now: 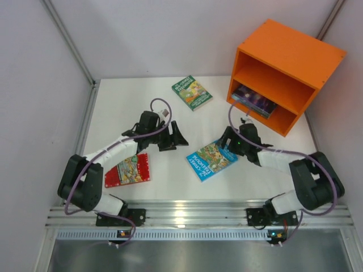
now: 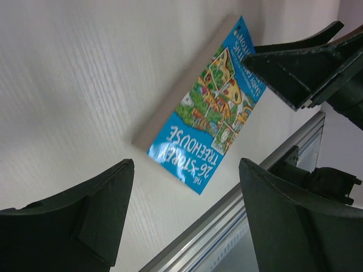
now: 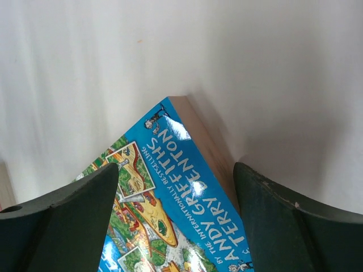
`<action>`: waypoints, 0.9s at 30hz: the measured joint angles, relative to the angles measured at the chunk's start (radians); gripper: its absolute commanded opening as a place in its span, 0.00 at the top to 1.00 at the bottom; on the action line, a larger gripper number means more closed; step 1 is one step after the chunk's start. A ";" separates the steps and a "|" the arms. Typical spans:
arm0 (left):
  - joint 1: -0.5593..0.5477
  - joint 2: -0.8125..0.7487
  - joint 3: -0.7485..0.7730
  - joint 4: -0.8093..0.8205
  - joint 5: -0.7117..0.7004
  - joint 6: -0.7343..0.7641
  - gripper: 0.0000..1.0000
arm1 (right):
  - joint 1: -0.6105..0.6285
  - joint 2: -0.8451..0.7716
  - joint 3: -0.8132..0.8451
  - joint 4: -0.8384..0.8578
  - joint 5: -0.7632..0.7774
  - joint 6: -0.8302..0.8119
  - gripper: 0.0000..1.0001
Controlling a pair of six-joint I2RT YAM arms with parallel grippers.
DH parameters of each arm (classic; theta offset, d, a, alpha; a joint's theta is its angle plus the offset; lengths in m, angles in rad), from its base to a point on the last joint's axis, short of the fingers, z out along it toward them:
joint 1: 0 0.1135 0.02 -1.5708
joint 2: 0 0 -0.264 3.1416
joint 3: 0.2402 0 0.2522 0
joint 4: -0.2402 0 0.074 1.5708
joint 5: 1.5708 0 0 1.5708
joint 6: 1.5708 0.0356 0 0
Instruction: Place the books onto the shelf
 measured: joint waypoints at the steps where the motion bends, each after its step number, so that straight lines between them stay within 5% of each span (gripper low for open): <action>1: 0.000 0.018 0.020 -0.005 -0.013 0.010 0.20 | 0.028 0.038 0.032 0.003 -0.008 -0.018 0.19; 12: 0.000 0.230 0.175 -0.061 -0.102 0.112 0.26 | 0.093 0.190 0.291 -0.187 0.061 -0.124 0.19; 27: -0.072 0.312 0.066 0.063 0.025 0.111 0.41 | 0.086 -0.113 0.126 -0.409 0.054 0.100 0.19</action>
